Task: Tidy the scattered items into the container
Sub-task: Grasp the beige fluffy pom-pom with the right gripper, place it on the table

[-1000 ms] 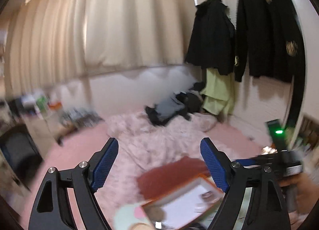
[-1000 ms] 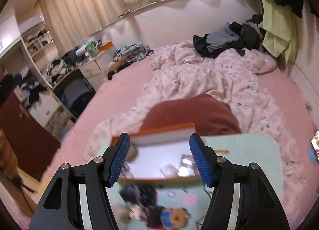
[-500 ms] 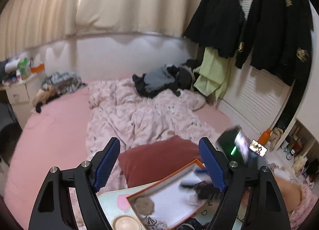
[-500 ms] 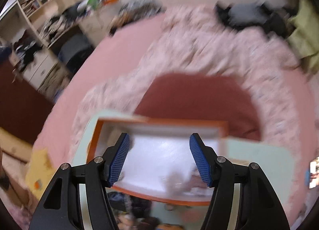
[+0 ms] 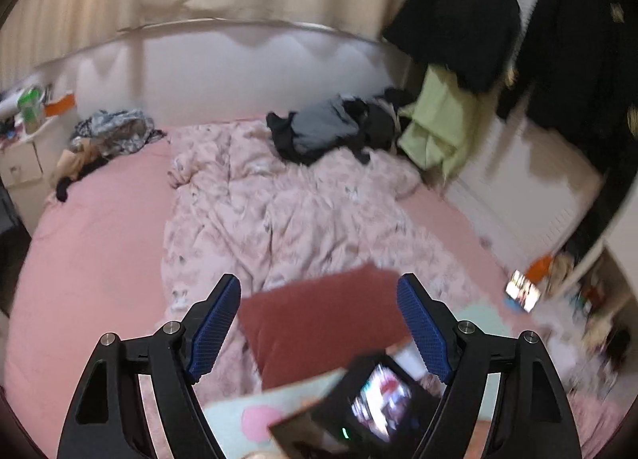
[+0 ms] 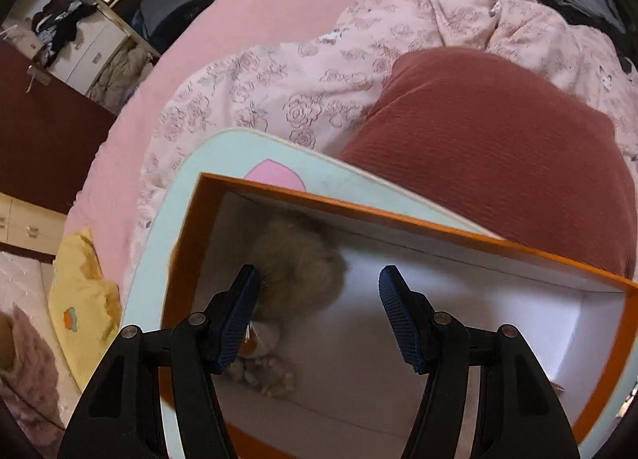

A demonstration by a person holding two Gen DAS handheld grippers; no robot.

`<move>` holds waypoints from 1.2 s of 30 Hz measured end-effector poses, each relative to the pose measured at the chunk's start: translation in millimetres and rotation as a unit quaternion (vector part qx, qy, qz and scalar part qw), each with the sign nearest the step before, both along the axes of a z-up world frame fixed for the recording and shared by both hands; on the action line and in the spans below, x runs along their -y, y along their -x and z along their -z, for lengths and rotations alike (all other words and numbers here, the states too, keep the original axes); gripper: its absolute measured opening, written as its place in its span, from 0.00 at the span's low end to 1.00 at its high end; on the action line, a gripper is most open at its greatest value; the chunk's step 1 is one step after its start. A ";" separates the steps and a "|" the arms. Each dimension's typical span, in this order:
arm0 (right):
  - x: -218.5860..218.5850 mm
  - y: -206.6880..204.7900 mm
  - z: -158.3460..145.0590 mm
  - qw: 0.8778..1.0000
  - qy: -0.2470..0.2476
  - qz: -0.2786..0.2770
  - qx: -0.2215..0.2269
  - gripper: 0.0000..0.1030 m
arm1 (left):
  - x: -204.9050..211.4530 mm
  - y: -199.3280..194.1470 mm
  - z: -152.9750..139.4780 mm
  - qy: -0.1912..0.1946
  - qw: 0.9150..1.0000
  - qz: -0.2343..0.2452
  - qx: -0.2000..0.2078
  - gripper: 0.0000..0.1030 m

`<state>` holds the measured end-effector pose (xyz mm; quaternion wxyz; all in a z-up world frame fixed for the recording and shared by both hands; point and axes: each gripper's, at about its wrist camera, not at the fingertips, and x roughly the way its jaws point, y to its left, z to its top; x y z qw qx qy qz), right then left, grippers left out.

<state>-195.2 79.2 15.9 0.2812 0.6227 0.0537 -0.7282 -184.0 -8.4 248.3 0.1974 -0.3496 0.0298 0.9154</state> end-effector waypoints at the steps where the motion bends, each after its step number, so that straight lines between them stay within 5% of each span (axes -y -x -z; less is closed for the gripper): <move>1: 3.4 -1.3 1.4 1.000 0.009 -0.002 0.001 0.63 | -0.2 -11.8 6.7 0.009 1.000 0.005 -0.002 0.81; 3: 6.0 -2.6 -0.6 1.000 0.016 0.001 -0.020 0.61 | 6.0 -37.0 22.9 0.008 1.000 0.009 0.007 0.82; 5: 4.9 -4.8 -2.9 0.999 0.023 0.000 -0.028 0.29 | 18.3 -59.5 39.5 -0.011 1.000 0.010 0.024 0.82; 14: -58.4 -32.6 -44.9 0.986 0.117 0.057 -0.104 0.25 | 51.9 -95.2 110.9 -0.007 0.995 -0.059 0.079 0.83; 23: -164.2 -114.5 -93.8 0.964 0.186 0.102 -0.163 0.25 | 46.4 -86.7 122.8 -0.056 0.991 -0.060 0.105 0.83; 32: -213.9 -164.1 -56.5 0.969 0.125 0.154 -0.150 0.25 | 2.4 -68.1 125.4 -0.048 0.989 -0.029 0.137 0.83; 36: -213.7 -173.2 -29.4 0.974 0.088 0.163 -0.131 0.25 | -44.8 -55.1 140.3 -0.022 0.985 0.022 0.169 0.83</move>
